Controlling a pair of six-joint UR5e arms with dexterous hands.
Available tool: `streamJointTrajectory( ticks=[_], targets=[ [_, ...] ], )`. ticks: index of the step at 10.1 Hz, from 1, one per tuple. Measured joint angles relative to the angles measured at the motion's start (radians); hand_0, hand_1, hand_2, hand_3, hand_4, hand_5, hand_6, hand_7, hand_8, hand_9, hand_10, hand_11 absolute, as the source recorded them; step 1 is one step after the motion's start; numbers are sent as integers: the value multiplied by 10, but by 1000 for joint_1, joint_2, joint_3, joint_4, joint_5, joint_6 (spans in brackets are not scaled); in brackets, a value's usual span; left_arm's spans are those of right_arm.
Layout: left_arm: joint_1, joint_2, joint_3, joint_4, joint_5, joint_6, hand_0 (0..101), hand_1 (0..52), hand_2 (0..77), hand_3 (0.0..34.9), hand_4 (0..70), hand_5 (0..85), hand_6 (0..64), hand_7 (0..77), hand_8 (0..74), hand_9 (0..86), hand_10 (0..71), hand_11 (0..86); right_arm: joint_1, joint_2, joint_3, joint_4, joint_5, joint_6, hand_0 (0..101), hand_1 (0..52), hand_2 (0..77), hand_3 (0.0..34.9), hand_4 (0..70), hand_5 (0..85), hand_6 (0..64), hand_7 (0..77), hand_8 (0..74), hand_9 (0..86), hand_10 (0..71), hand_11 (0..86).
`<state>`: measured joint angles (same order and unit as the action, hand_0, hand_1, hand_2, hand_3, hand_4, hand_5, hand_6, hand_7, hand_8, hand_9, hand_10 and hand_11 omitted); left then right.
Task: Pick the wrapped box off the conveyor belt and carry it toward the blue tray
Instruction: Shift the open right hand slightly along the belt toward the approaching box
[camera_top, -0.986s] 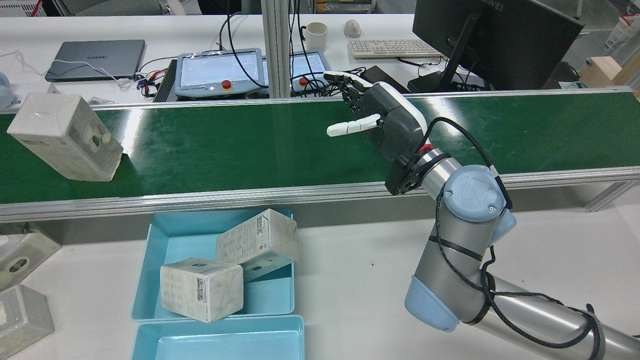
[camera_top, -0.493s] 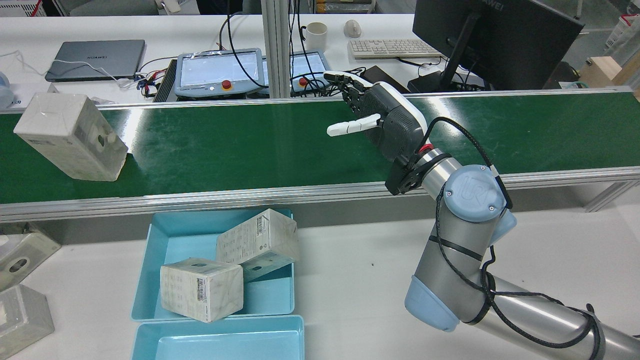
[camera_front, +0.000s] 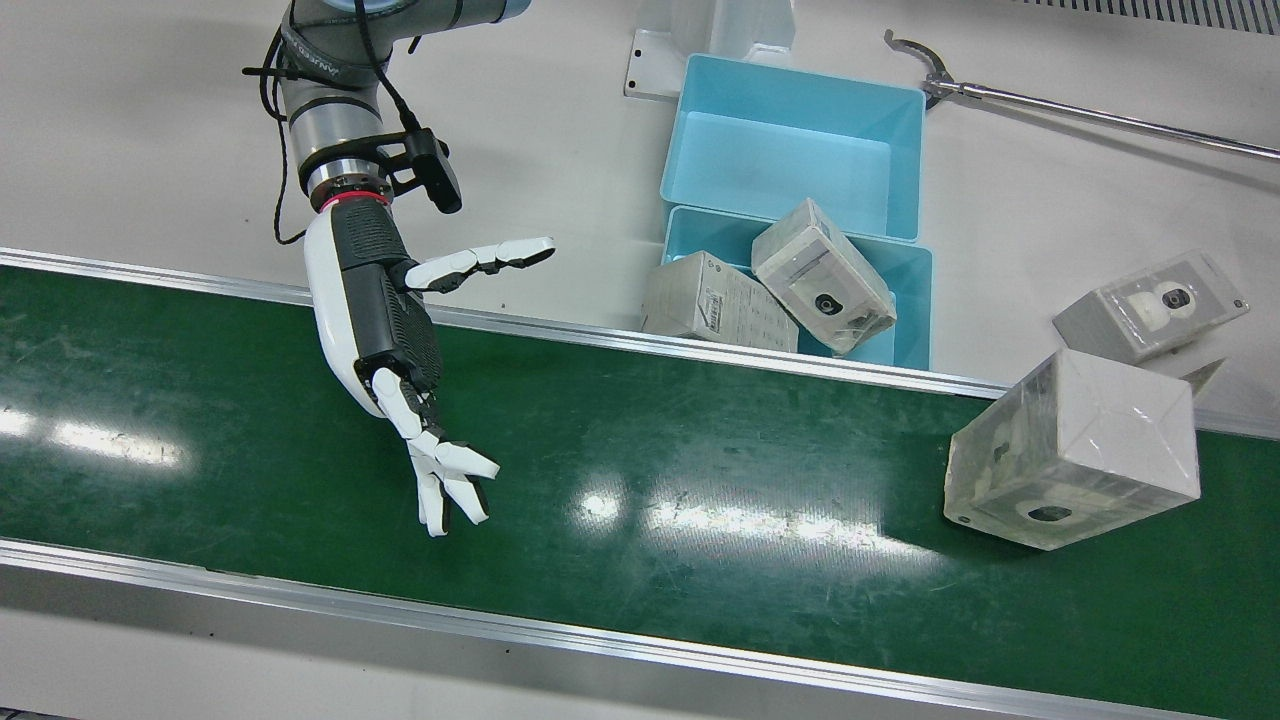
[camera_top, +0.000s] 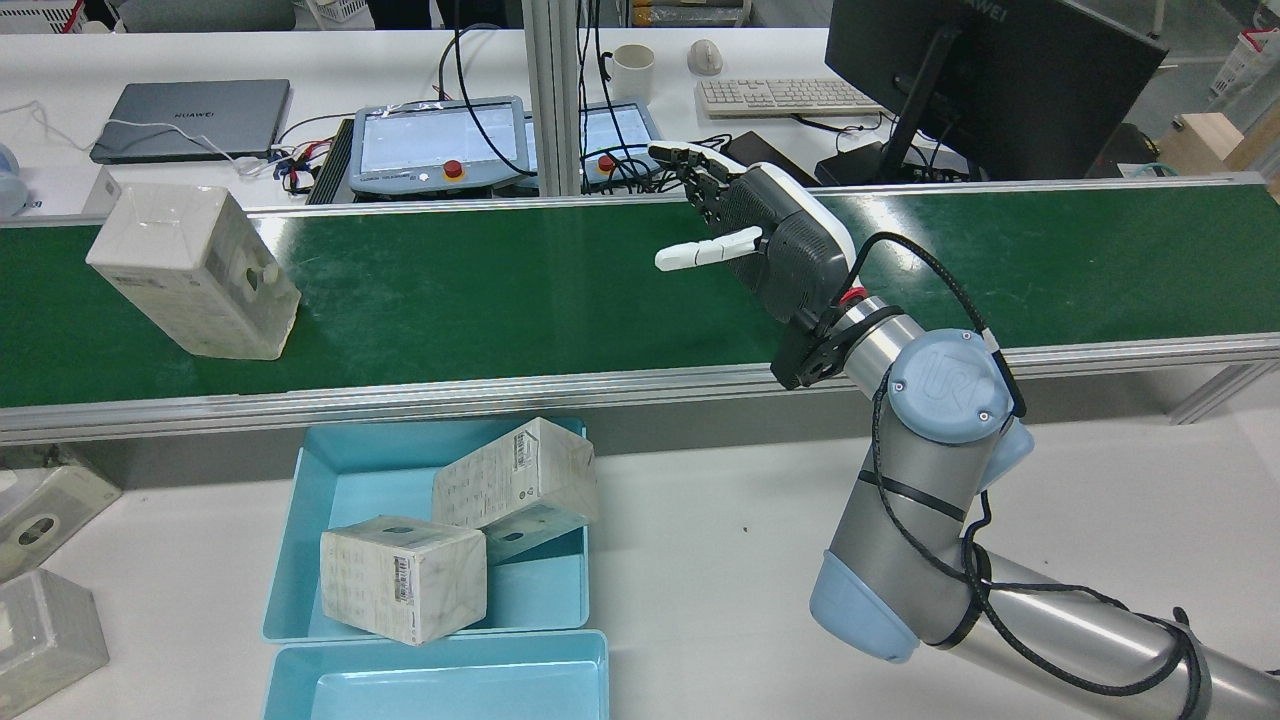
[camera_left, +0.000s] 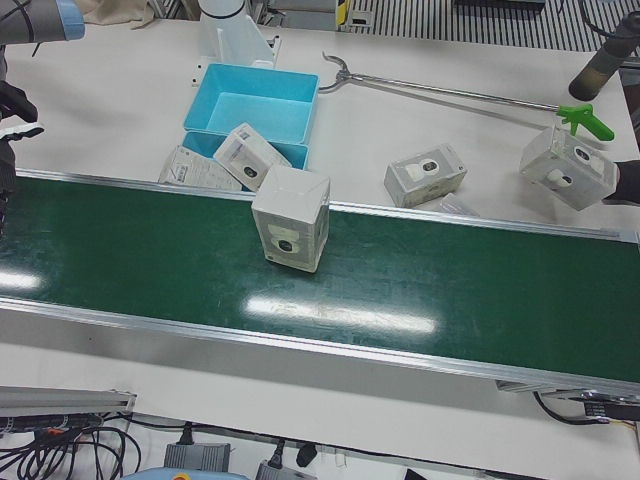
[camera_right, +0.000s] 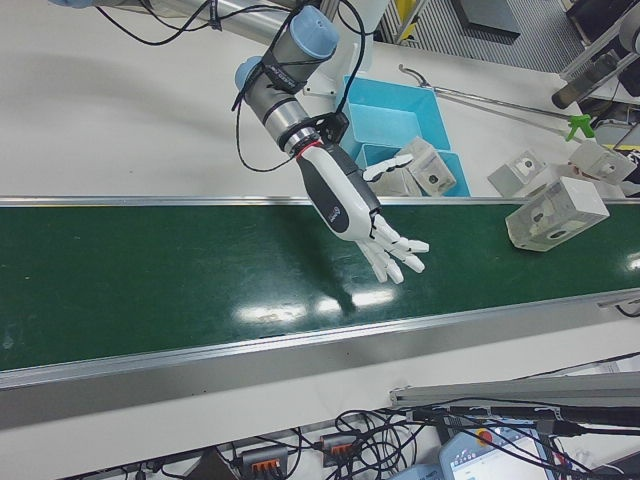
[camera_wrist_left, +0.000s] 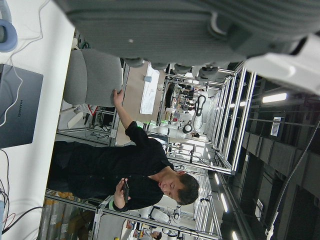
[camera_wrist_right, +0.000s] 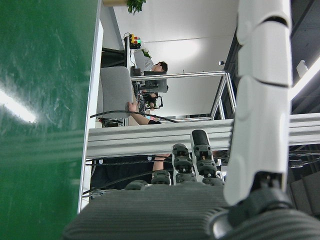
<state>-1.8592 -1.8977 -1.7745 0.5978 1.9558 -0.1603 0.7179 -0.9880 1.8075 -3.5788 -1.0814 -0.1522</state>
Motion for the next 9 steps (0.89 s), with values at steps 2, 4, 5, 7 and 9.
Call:
streamJointTrajectory(
  ticks=[2, 4, 5, 7, 9],
  targets=[
    [0, 0, 0, 0, 0, 0, 0, 0, 5, 0, 0, 11, 5, 0, 5, 0, 5, 5, 0, 0, 1, 0, 0, -1, 479, 136, 76, 0, 82, 218, 33, 38, 11, 38, 0, 5],
    [0, 0, 0, 0, 0, 0, 0, 0, 5, 0, 0, 11, 5, 0, 5, 0, 5, 5, 0, 0, 1, 0, 0, -1, 479, 136, 76, 0, 82, 218, 33, 38, 11, 44, 0, 5],
    [0, 0, 0, 0, 0, 0, 0, 0, 5, 0, 0, 11, 5, 0, 5, 0, 5, 5, 0, -1, 2, 0, 0, -1, 477, 136, 76, 0, 54, 218, 27, 38, 11, 44, 0, 5],
    [0, 0, 0, 0, 0, 0, 0, 0, 5, 0, 0, 11, 5, 0, 5, 0, 0, 5, 0, -1, 1, 0, 0, -2, 478, 136, 76, 0, 82, 218, 33, 38, 11, 38, 0, 5],
    [0, 0, 0, 0, 0, 0, 0, 0, 11, 0, 0, 11, 5, 0, 5, 0, 5, 5, 0, -1, 1, 0, 0, -2, 479, 136, 76, 0, 82, 218, 33, 38, 11, 44, 0, 5]
  ],
)
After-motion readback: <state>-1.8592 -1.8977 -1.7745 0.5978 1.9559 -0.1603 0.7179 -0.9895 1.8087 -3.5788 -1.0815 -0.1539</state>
